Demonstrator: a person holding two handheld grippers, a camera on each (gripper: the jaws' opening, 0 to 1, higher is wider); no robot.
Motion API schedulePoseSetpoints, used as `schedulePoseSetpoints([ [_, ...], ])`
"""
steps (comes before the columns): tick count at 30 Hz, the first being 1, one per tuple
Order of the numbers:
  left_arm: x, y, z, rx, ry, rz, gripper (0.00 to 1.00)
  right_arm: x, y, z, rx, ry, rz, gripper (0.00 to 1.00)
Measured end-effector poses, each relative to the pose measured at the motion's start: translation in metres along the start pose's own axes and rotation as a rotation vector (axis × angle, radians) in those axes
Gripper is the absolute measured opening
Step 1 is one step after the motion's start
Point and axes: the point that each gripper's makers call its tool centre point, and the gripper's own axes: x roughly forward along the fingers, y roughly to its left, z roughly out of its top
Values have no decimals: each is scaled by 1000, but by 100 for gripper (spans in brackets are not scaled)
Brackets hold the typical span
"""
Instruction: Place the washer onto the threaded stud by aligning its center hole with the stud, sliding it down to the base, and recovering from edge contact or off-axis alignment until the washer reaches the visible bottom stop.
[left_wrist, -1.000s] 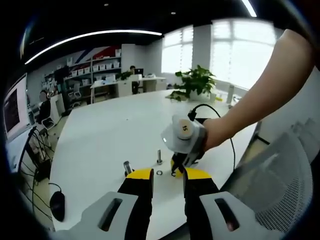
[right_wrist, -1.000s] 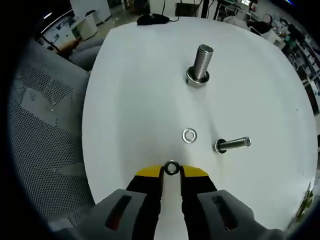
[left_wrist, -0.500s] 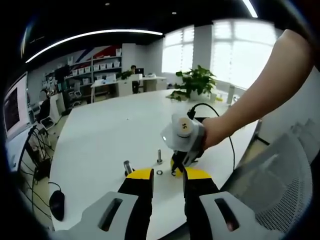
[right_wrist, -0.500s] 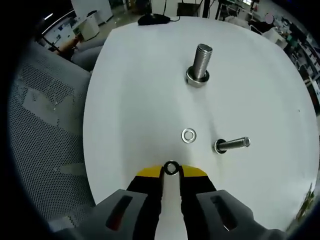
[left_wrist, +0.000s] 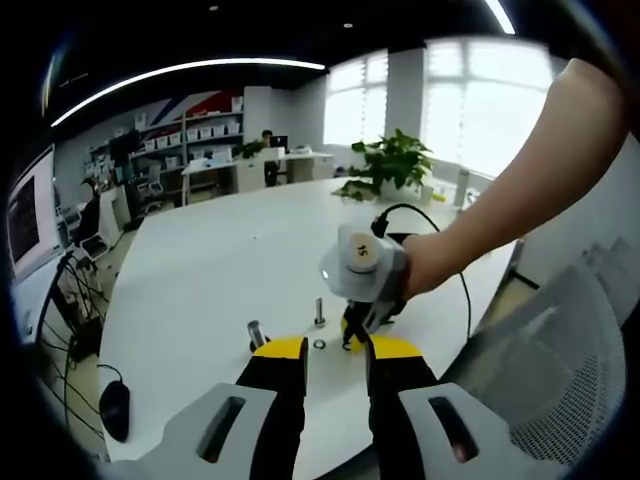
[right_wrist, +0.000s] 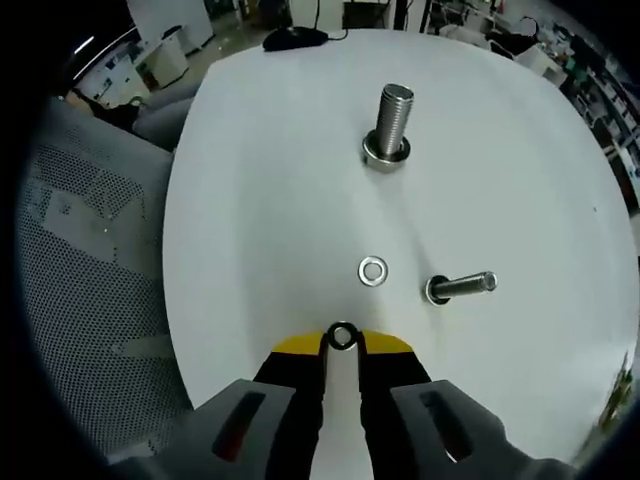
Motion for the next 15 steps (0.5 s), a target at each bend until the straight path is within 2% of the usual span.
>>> schedulePoseSetpoints([
  [6,0,-1,0,2,3,-5,21,-3,-3,-3,20,8,-16,13],
  [10,0,-1,0,2,3,-6,21,-10,-6,0,61,-23,-1,13],
  [15,0,-1,0,2,3,-7,20,-26,-19,5,59,-53,-45,13],
])
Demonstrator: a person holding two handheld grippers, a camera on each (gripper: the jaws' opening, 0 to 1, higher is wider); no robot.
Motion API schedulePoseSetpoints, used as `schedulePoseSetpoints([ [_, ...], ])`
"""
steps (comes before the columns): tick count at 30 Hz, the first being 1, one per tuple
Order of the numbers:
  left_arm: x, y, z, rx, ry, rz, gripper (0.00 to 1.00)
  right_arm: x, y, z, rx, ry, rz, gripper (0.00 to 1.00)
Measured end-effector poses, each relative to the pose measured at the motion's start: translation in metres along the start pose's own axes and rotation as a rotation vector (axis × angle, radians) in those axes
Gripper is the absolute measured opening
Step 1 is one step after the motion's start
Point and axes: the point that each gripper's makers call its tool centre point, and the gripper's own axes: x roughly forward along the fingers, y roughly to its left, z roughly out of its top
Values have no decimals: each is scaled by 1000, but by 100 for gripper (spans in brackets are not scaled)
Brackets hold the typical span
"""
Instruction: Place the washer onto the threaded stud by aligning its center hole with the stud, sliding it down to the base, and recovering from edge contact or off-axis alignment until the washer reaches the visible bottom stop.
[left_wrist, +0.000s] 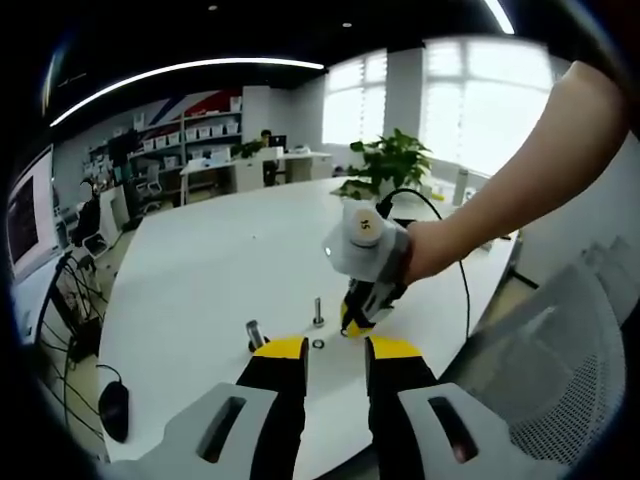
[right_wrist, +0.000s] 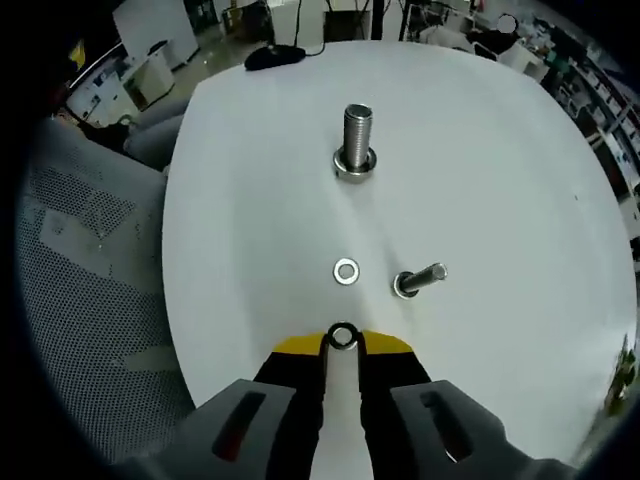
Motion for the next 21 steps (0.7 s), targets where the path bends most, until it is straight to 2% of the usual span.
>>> schedulePoseSetpoints([
  [3,0,-1,0,0,0,-4,20,-5,-3,3,20,-7,9,13],
  [9,1,-2,0,1,1,-9,20,-19,-15,14,16,-45,-38,13],
  [14,1,-3,1,1,-3,-15,20,-23,-20,18,9,-52,-54,13],
  [17,-1,-3,5,1,-25,-14,20,-27,-23,22,5,-66,-65,13],
  [21,0,-3,3,-3,-15,-20,20,-33,-28,29,3,-82,-87,13],
])
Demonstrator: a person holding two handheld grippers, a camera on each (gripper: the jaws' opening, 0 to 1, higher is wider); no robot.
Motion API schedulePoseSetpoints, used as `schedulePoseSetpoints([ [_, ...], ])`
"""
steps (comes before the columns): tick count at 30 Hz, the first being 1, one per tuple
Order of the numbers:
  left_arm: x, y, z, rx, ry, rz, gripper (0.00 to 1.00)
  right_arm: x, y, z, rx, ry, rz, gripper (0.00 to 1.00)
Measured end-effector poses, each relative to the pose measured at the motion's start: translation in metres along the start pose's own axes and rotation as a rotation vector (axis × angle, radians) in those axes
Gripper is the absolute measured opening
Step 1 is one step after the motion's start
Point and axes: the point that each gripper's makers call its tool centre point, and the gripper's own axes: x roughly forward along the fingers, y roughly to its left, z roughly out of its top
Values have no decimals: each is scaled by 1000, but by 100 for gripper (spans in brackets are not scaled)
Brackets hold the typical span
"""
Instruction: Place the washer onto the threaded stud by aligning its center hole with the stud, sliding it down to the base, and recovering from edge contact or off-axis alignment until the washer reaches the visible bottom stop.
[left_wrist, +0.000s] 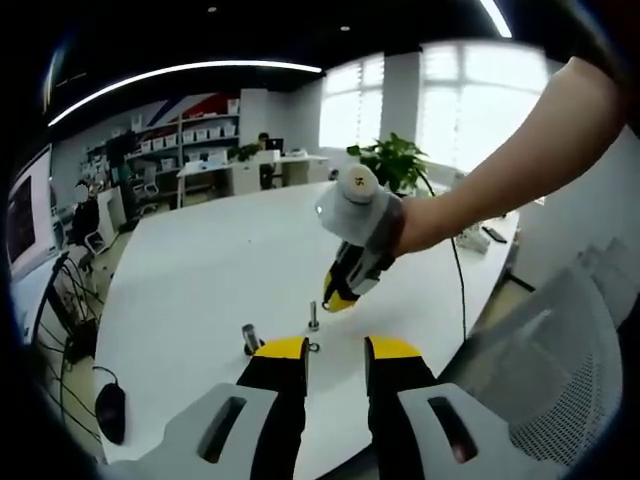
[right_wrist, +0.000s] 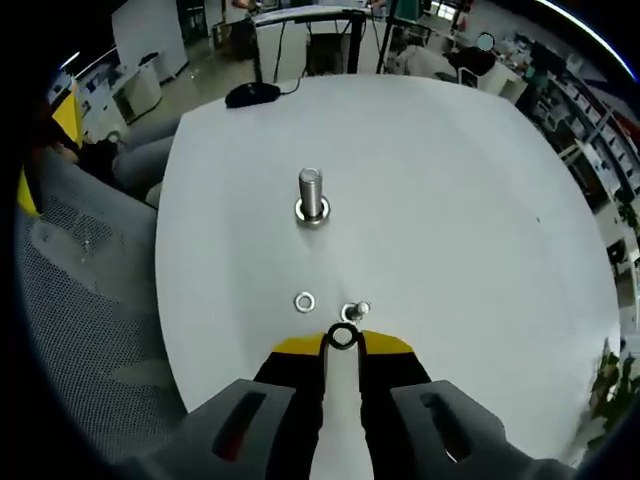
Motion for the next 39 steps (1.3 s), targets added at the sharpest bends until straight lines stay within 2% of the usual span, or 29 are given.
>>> schedulePoseSetpoints([
  [17,-1,-1,1,4,-7,-1,20,1,-10,17,-53,-3,-28,13],
  [39,-1,2,2,-1,-12,12,20,19,-11,10,-63,64,-11,14],
])
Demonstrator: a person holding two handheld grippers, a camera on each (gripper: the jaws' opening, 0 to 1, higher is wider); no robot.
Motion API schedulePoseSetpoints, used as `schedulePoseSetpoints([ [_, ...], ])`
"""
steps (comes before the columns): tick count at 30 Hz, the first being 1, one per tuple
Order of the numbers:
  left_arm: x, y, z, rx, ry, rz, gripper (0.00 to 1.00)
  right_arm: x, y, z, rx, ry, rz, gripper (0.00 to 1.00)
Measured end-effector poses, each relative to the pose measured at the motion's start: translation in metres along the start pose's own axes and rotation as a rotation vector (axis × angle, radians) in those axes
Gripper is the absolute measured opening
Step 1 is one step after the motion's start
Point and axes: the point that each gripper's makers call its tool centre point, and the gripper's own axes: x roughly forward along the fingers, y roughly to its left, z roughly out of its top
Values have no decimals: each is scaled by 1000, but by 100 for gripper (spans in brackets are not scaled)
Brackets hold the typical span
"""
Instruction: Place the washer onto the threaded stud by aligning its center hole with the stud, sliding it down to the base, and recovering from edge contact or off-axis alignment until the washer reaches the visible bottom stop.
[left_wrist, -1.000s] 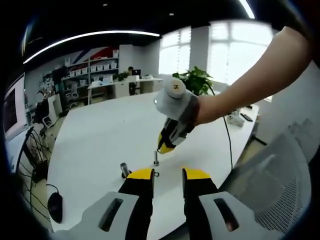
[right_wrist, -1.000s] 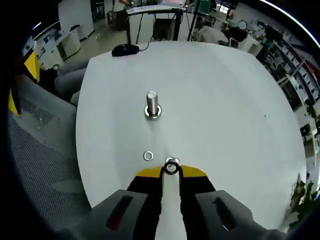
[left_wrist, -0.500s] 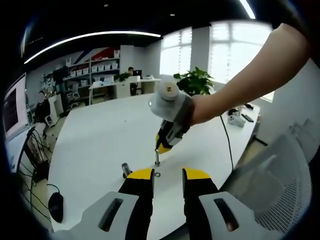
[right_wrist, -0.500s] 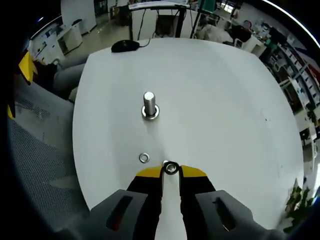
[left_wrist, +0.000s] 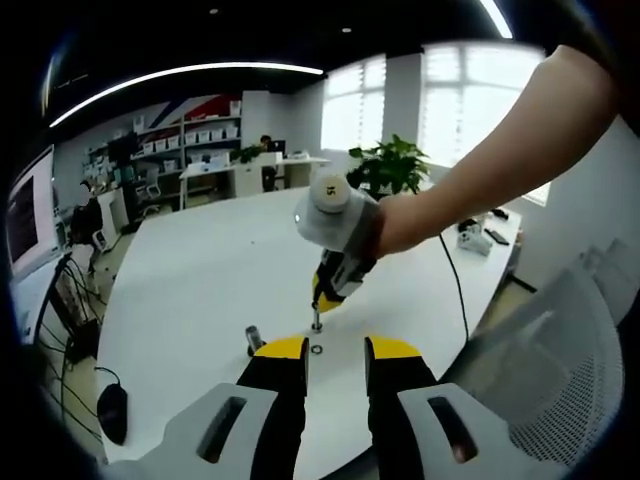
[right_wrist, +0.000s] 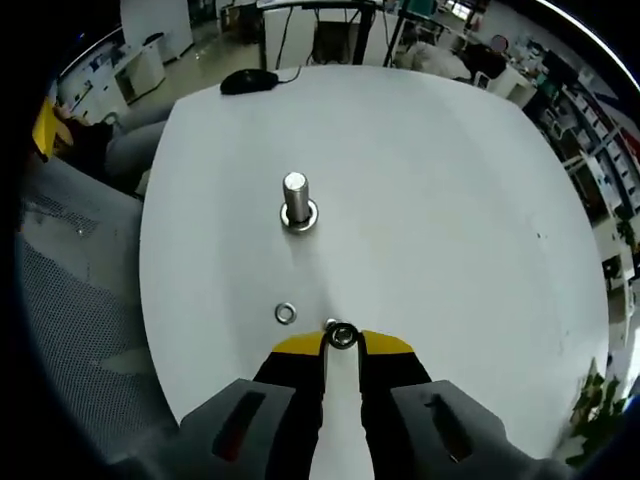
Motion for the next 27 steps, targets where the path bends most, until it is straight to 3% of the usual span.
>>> schedulePoseSetpoints([
  [27,1,3,-6,-11,28,9,20,34,7,-18,6,64,49,14],
])
